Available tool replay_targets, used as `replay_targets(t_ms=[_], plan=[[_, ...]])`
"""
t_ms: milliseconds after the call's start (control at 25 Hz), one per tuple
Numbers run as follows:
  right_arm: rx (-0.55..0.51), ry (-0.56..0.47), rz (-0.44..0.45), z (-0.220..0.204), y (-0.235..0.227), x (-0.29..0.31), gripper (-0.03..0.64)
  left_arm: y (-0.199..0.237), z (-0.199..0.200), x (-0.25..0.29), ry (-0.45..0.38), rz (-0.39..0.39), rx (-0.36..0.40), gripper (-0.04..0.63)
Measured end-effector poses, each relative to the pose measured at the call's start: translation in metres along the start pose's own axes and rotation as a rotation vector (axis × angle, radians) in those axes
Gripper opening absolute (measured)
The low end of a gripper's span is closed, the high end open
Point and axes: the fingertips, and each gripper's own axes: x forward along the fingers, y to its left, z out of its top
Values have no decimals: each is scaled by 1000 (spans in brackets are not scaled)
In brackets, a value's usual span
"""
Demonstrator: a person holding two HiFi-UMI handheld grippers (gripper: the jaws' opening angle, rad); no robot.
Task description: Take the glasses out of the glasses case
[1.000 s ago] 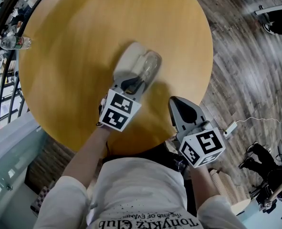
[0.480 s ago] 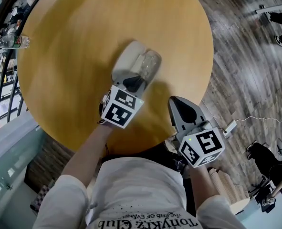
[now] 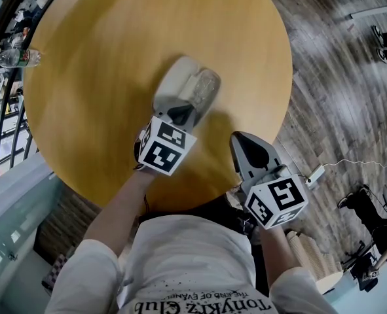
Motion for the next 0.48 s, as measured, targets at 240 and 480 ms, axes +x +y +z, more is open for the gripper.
replay_targets(t_ms=[240,480], plan=[[-2,-12,-6,4,-5,-4,25,-1,8,-4,-21,16,6,32],[-8,-24,-8,9,-1,-7,25,1,10,-13,-32,24,7,32]])
